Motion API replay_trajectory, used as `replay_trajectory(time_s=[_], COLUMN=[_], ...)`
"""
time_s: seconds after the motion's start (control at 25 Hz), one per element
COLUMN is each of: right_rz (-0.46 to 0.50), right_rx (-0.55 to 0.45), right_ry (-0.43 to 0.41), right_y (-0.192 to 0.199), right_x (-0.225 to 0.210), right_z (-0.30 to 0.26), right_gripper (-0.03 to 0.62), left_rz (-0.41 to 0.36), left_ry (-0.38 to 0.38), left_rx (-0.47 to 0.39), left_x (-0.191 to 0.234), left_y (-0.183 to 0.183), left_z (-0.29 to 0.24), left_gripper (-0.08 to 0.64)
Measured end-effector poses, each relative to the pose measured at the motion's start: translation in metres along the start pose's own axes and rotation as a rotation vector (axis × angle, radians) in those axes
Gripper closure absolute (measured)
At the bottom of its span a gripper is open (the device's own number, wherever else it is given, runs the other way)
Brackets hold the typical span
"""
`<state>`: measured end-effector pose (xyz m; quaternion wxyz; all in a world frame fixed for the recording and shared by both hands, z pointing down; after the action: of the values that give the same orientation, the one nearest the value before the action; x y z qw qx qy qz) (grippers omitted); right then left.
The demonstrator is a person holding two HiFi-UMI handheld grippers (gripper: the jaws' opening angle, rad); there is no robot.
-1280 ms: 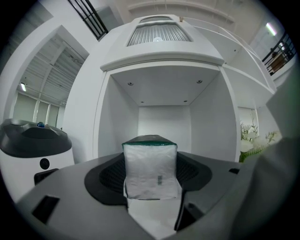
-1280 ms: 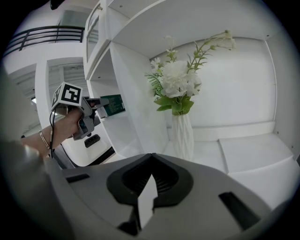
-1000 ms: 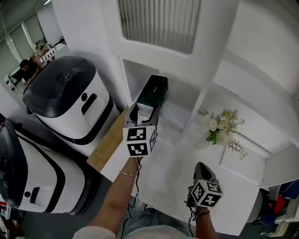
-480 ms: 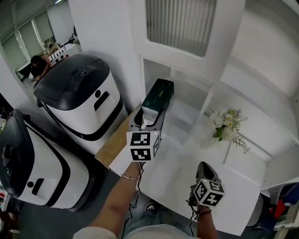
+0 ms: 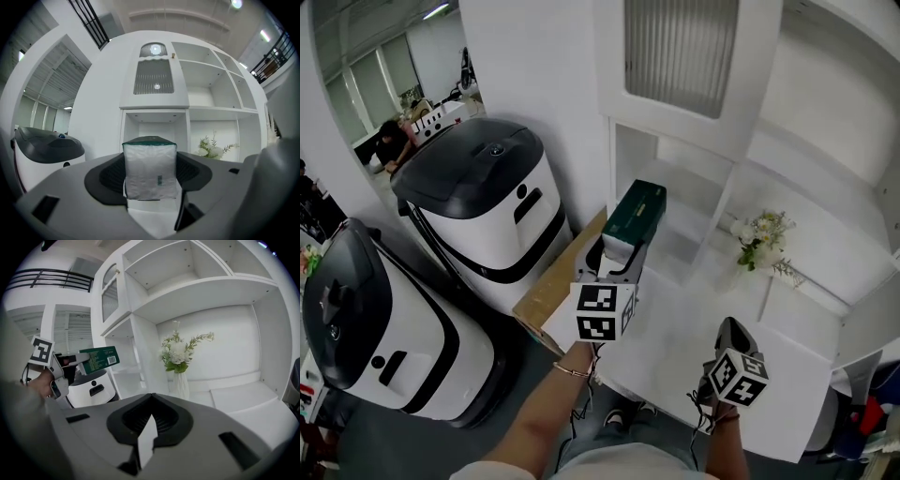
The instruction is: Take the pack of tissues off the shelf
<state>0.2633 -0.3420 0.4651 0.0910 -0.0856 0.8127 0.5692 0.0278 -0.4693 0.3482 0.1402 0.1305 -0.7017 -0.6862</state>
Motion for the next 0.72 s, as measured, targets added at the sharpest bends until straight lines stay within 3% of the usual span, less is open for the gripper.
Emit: replay_trajectory(time_s=[0.4,0.72], right_rz=[-0.028,-0.025], right_rx=[-0.078,-0.108], right_ry=[0.102,0.198], right_y=[-0.006,-0.008], right_x=[-0.023,-0.056], right_z=[0.052,0.089], right_gripper=[0.586,0.586], left_rz=[0.000,0.026], left_ry=[0.120,0.230], left_rx=[-0.024,-0.039], left_x=[-0.038,-0.090], left_y=[-0.014,-0.013], left_z=[0.050,0.054], left_gripper=[0.249,0.249])
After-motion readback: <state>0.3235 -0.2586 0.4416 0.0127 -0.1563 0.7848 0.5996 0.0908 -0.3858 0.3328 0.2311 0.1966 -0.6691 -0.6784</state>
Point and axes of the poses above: the fingertips, and each gripper's own axes: z backward along the fingers, x to its left, y out of its underside, the point moved 1 cm from there along z, backward along the fingers, and after that the axes turned 3 degrees about -y, right-handed, at the moved point
